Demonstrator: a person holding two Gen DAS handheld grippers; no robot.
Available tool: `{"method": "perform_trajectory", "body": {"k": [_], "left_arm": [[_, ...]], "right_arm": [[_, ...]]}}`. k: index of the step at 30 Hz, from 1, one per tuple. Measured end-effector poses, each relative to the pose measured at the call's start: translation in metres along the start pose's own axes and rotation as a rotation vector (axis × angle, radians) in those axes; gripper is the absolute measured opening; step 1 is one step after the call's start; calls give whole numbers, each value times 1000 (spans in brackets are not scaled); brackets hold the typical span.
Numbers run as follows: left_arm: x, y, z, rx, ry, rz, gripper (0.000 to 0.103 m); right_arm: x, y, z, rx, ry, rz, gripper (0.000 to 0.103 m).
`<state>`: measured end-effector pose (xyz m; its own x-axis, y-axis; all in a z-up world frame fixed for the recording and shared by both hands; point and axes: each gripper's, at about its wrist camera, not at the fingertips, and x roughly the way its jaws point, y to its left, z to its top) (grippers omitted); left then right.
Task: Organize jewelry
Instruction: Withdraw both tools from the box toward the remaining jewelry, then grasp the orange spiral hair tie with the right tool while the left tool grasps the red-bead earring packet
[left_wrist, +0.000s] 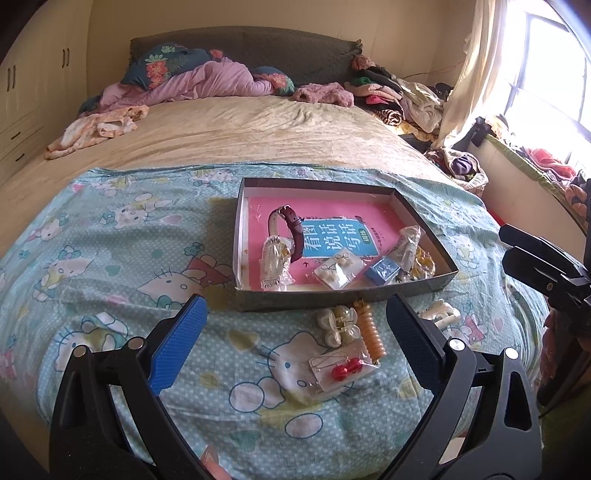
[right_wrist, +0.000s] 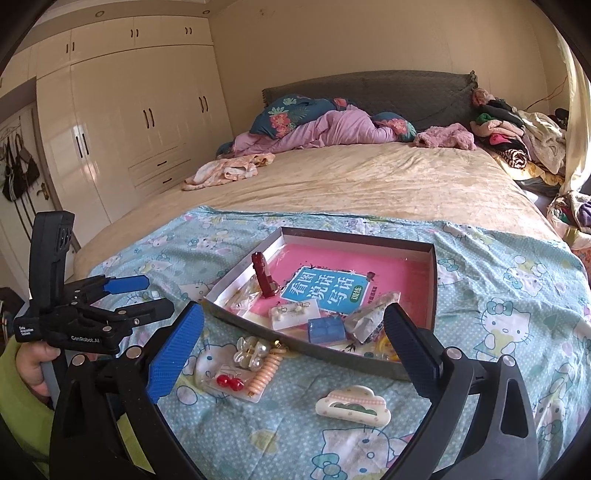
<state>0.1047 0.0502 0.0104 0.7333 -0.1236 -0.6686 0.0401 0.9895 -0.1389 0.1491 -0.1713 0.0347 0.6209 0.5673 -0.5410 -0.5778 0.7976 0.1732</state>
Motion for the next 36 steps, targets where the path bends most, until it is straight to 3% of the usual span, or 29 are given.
{"method": "perform_trajectory", "body": {"k": [15,24,32,36], "left_arm": [[12,5,-39,26,82,27,91],[23,-6,-57,85,132,-9,91],[38,-19,-67,120,178,-56,91],[46,-23,-69,130,200,-72,91]], "right_arm": [[20,3,-23,39,102,21,97],[36,11,-32,2,159,27,96],[61,9,-42,12,227,61,73],[79,7,-47,18,266,89,55]]}}
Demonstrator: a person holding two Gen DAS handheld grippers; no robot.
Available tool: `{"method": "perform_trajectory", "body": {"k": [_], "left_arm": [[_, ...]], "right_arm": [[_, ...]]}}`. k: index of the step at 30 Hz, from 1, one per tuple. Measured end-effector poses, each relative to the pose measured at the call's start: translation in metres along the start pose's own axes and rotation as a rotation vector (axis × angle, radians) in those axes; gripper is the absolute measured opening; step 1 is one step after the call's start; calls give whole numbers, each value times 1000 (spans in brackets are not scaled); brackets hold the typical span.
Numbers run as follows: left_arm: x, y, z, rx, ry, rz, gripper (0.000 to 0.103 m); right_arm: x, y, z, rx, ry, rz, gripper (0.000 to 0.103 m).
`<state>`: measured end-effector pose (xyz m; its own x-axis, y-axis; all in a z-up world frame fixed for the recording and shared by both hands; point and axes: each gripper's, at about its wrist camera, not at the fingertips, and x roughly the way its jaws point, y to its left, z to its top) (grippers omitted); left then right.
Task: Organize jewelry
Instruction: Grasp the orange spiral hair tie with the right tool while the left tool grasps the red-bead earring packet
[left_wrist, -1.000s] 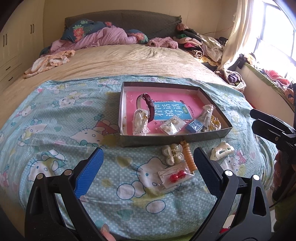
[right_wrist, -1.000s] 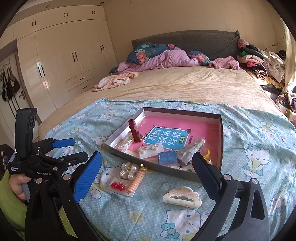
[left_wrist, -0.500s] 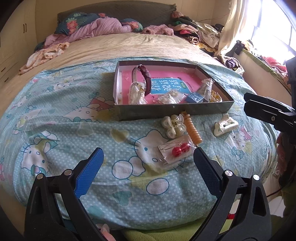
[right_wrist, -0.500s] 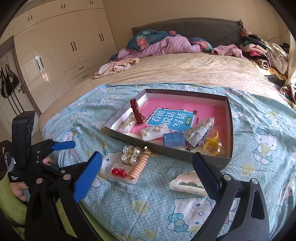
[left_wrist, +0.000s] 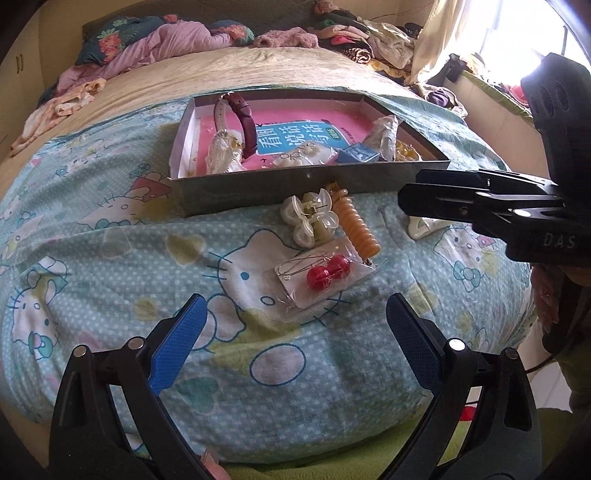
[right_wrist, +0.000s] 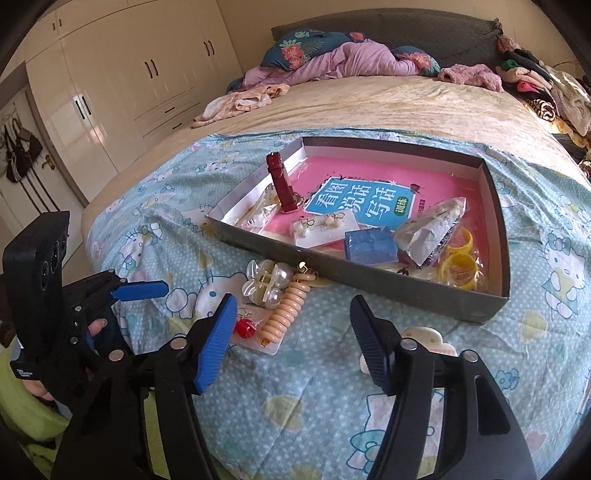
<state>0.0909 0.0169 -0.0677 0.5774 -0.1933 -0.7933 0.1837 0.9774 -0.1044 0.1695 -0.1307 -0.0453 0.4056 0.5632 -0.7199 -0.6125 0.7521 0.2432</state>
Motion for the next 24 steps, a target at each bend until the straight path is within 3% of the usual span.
{"method": "perform_trajectory", "body": {"k": [10,17,24], "left_arm": [[20,-2,3,28,40,-1,91],[33,-1,8,35,70,2,91],[45,-5,17,60,74,-7,91]], "right_arm": [[45,-10,2,36,95,67,28],[62,-16,4,76,115,125,26],[47,-27,3,103,69,137,18]]}}
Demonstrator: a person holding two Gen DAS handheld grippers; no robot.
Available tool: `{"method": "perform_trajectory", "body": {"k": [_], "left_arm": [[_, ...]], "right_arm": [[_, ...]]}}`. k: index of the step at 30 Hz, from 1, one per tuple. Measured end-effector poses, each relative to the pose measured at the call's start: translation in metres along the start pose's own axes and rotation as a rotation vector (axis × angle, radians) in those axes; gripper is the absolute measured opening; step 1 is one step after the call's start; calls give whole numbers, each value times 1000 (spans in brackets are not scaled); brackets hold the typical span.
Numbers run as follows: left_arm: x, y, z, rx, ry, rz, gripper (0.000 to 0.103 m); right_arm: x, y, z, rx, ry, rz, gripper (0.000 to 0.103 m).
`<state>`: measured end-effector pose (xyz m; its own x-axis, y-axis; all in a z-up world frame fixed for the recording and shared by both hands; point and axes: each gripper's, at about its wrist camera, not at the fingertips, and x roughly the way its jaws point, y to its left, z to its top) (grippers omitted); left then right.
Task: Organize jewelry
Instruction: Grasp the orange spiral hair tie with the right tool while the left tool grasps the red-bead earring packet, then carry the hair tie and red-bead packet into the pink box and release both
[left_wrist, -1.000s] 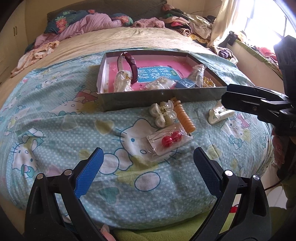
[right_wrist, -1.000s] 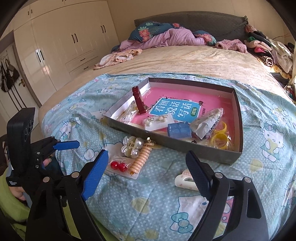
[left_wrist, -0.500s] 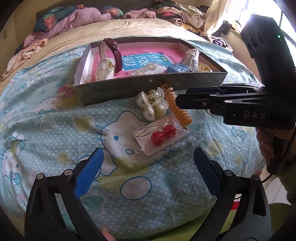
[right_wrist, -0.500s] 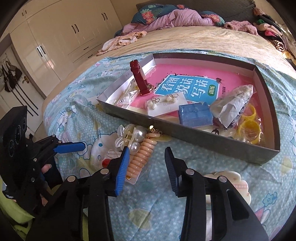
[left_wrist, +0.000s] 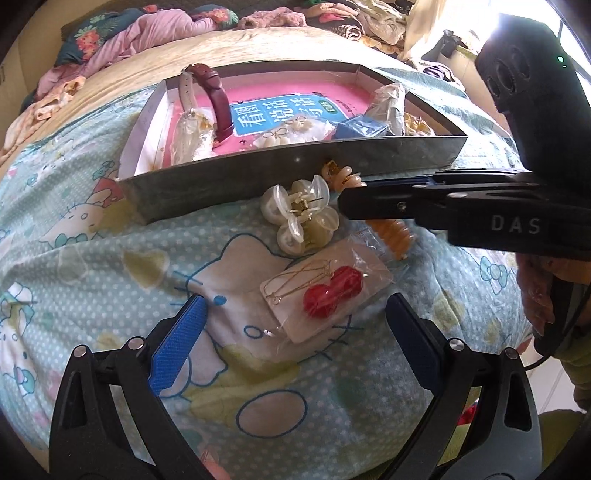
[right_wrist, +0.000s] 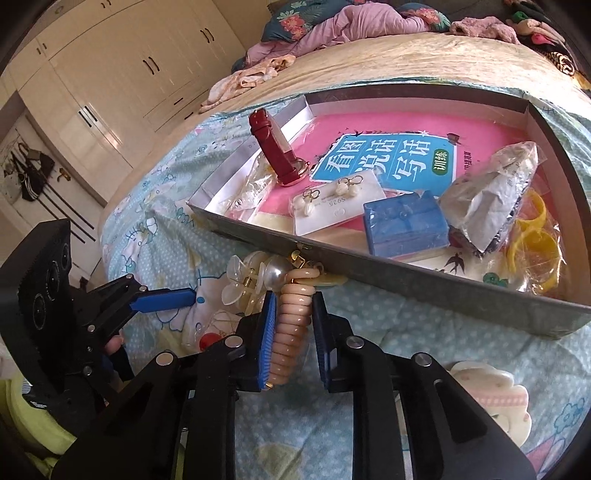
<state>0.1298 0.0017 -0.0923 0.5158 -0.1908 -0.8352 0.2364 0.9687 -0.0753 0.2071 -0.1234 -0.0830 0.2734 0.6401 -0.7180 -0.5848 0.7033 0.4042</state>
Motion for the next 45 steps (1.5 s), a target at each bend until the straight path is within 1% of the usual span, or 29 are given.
{"method": "perform_trajectory", "body": {"k": [4,8,10,13,15,17,19,27,32,38,45], "left_arm": [[5,-7,7,14,5,-8,91],[11,-15,14,15,8,-33,91],[16,-21,16,20,16,-24,91],[21,-27,15,37,20,12,85],[19,-28,14,34,11,14,83],[15,-27,13,26,1,13,80],[11,-26,12,17,-12,7,79],[-22,-22,7,-21,-86,-21,79],[-42,-14,13,-42,-140,4,79],[-54,-1,23,-71,-174,14,79],[-62,9,38,-80,-207,29,79]], "right_arm": [[-18,-4,-2,-7,-41,-33,17],[-34,-4,-4,-22,-79,-62,17],[-40,-4,-4,-26,-96,-66,17],[-47,-4,-4,-33,-116,-70,17],[-50,-3,-4,-36,-127,-70,17],[-55,-3,-6,-40,-136,-70,17],[-58,-2,-6,-42,-143,-70,17],[-73,3,-2,-54,-184,-79,17],[-84,7,2,-67,-219,-86,17],[-94,12,10,-89,-251,-93,17],[-102,16,18,-110,-280,-99,17]]}}
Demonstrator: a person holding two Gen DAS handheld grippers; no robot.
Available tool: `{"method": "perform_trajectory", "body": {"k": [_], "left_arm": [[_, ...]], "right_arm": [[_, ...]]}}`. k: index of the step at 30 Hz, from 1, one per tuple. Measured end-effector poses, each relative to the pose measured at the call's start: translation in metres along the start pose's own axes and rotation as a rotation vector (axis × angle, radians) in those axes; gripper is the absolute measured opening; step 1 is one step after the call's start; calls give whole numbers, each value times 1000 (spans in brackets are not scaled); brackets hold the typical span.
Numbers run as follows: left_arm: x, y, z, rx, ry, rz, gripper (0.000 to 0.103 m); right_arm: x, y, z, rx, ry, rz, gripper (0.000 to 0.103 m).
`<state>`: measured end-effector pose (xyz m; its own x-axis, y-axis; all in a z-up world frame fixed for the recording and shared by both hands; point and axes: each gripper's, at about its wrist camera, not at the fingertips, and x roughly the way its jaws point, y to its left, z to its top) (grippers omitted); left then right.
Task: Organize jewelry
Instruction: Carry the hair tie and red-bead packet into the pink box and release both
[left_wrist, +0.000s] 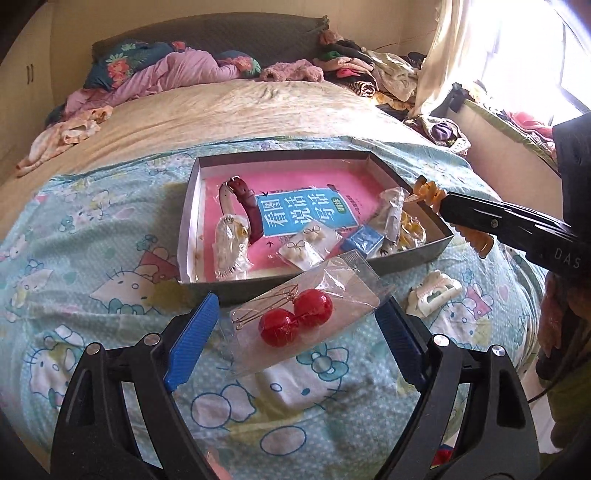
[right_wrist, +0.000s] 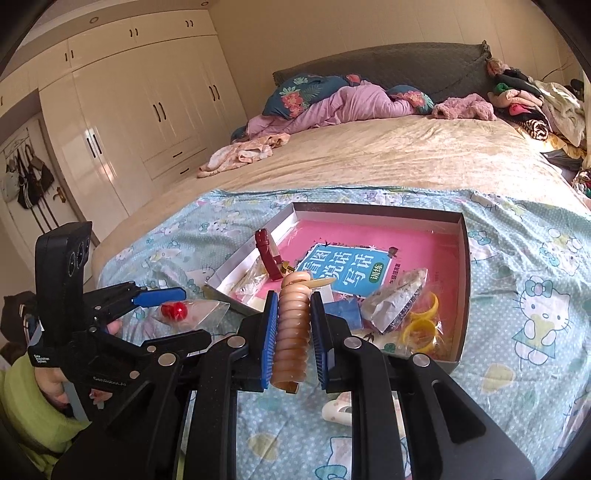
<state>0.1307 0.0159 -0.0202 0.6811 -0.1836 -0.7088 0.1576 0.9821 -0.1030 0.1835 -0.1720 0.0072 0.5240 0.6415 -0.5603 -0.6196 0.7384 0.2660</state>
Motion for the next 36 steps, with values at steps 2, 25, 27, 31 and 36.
{"method": "perform_trajectory", "body": {"k": [2,25,27,31,36], "left_arm": [[-1,1,5,-2,-8,3,79],[9,-2,46,22,-49,16,79],[11,-3,48,25,-47,15,79],[17,-3,52,29,-46,12,79],[23,-5,56,33,-41,14,79]], "right_arm": [[-1,0,3,-5,-9,-2,17],[-3,-10,34,-26,-76,-21,17],[-3,-11,37,-31,-81,-27,17],[-1,-13,42,-40,-85,-33,17],[2,-17,47,-44,-85,-38,17]]}}
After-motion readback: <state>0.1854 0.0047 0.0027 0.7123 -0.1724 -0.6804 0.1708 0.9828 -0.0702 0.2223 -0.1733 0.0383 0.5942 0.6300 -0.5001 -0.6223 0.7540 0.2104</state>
